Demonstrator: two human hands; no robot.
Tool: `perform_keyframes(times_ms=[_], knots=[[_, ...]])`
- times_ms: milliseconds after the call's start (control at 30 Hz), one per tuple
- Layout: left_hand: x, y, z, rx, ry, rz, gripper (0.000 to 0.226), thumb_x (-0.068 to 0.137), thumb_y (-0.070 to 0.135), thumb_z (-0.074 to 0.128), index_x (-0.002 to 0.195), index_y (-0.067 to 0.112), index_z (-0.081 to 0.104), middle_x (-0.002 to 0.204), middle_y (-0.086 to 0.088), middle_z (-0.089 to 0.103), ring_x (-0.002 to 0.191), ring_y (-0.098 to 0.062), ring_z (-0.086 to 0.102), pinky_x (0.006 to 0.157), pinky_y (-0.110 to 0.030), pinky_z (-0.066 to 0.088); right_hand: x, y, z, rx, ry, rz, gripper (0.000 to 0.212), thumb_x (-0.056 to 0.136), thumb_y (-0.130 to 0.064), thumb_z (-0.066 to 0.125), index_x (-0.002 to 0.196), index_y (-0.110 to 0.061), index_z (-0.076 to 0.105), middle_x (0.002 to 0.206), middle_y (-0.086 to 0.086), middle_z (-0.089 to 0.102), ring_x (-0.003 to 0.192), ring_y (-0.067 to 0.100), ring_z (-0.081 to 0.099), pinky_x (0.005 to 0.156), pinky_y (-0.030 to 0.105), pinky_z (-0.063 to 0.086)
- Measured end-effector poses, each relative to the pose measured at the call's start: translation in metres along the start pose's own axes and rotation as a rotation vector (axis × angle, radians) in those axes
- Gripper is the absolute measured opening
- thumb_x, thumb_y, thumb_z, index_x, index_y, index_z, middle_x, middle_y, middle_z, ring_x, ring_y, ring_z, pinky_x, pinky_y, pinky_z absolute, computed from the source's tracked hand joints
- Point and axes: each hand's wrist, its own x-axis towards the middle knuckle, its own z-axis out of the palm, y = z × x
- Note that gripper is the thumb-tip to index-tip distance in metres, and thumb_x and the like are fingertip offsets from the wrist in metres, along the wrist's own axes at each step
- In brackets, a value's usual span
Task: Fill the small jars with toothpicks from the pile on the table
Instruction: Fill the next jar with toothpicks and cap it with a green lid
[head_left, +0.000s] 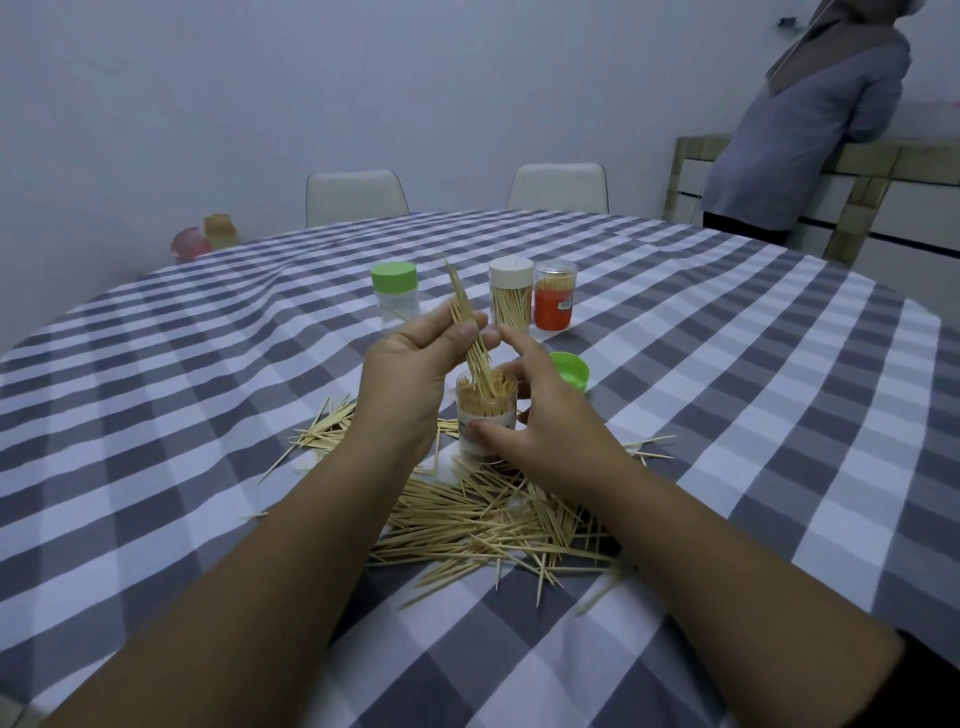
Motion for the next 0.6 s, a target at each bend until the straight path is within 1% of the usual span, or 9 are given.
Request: perform_keyframes(times_ms=[100, 200, 300, 333, 400, 467, 500, 533, 600], knots=[[-0.0017, -0.0034, -0.0022, 0.149, -0.036, -0.02, 0.014, 0.087, 0.008, 0.063, 0.095, 0.016, 0.072, 0.094, 0.003, 0.075, 0.099, -0.008, 0.067, 0.071, -0.019, 0.054, -0.0002, 0.0014, -0.0014, -0.019, 0.025, 0.012, 0.086, 0.081, -0.026, 0.073, 0.146, -0.037, 0.016, 0.113, -0.004, 0.052, 0.096, 0.005, 0.057, 0.084, 0.022, 0.048], [0.0, -0.0015, -0.0064, 0.187, -0.077, -0.029, 0.014, 0.085, 0.011, 0.065, 0.095, 0.017, 0.073, 0.098, 0.002, 0.074, 0.104, -0.01, 0.066, 0.071, -0.014, 0.051, -0.0001, 0.001, -0.0017, -0.015, 0.029, 0.021, 0.087, 0.081, -0.027, 0.072, 0.146, -0.037, 0.016, 0.109, -0.007, 0.051, 0.094, 0.002, 0.056, 0.081, 0.017, 0.046], [-0.0017, 0.0009, -0.0056, 0.225, -0.117, -0.035, 0.013, 0.084, 0.011, 0.065, 0.092, 0.016, 0.073, 0.092, 0.004, 0.075, 0.096, -0.005, 0.067, 0.069, -0.012, 0.051, -0.0002, 0.001, -0.0017, -0.018, 0.025, 0.016, 0.086, 0.082, -0.026, 0.072, 0.146, -0.037, 0.016, 0.1, -0.015, 0.051, 0.09, -0.003, 0.056, 0.076, 0.012, 0.044], [-0.003, 0.0014, -0.0046, 0.228, -0.131, -0.04, 0.012, 0.085, 0.011, 0.064, 0.092, 0.016, 0.072, 0.089, 0.004, 0.075, 0.092, -0.004, 0.068, 0.067, -0.012, 0.051, -0.0002, 0.0017, -0.0015, -0.015, 0.02, 0.013, 0.086, 0.082, -0.025, 0.072, 0.146, -0.037, 0.016, 0.101, -0.017, 0.051, 0.09, -0.005, 0.055, 0.075, 0.009, 0.043], [-0.006, 0.0017, -0.0024, 0.218, -0.169, -0.053, 0.013, 0.087, 0.008, 0.061, 0.094, 0.013, 0.072, 0.086, 0.003, 0.075, 0.086, -0.004, 0.069, 0.065, -0.014, 0.052, -0.0011, 0.0016, -0.001, 0.02, 0.012, 0.002, 0.085, 0.083, -0.026, 0.071, 0.147, -0.037, 0.015, 0.117, -0.013, 0.052, 0.099, -0.005, 0.055, 0.082, 0.01, 0.043], [-0.0071, 0.0011, -0.002, 0.24, -0.202, -0.054, 0.015, 0.088, 0.008, 0.06, 0.097, 0.011, 0.072, 0.091, 0.002, 0.075, 0.089, -0.005, 0.069, 0.066, -0.015, 0.052, -0.0018, 0.0009, -0.0006, 0.11, 0.031, -0.016, 0.082, 0.086, -0.027, 0.067, 0.148, -0.038, 0.014, 0.138, -0.012, 0.042, 0.121, 0.003, 0.048, 0.099, 0.023, 0.041], [-0.0078, 0.0014, -0.0021, 0.251, -0.209, -0.053, 0.016, 0.088, 0.008, 0.061, 0.1, 0.011, 0.072, 0.094, 0.001, 0.075, 0.091, -0.005, 0.069, 0.068, -0.014, 0.052, -0.0019, -0.0001, -0.0008, 0.176, 0.048, -0.027, 0.079, 0.089, -0.027, 0.064, 0.147, -0.042, 0.013, 0.143, -0.012, 0.038, 0.13, 0.007, 0.041, 0.103, 0.029, 0.04], [-0.0082, 0.0016, -0.0021, 0.255, -0.213, -0.054, 0.017, 0.087, 0.009, 0.061, 0.101, 0.011, 0.071, 0.095, 0.002, 0.075, 0.091, -0.004, 0.069, 0.068, -0.014, 0.051, -0.0013, -0.0013, -0.0009, 0.247, 0.067, -0.042, 0.075, 0.091, -0.026, 0.06, 0.144, -0.047, 0.012, 0.147, -0.011, 0.035, 0.134, 0.009, 0.037, 0.104, 0.029, 0.04], [-0.008, 0.0027, -0.0026, 0.264, -0.226, -0.063, 0.018, 0.087, 0.009, 0.061, 0.102, 0.013, 0.071, 0.093, 0.007, 0.075, 0.089, -0.001, 0.068, 0.069, -0.012, 0.05, 0.0011, -0.0044, -0.0015, 0.351, 0.099, -0.06, 0.065, 0.096, -0.024, 0.052, 0.137, -0.054, 0.011, 0.15, -0.006, 0.033, 0.135, 0.008, 0.036, 0.101, 0.023, 0.042]])
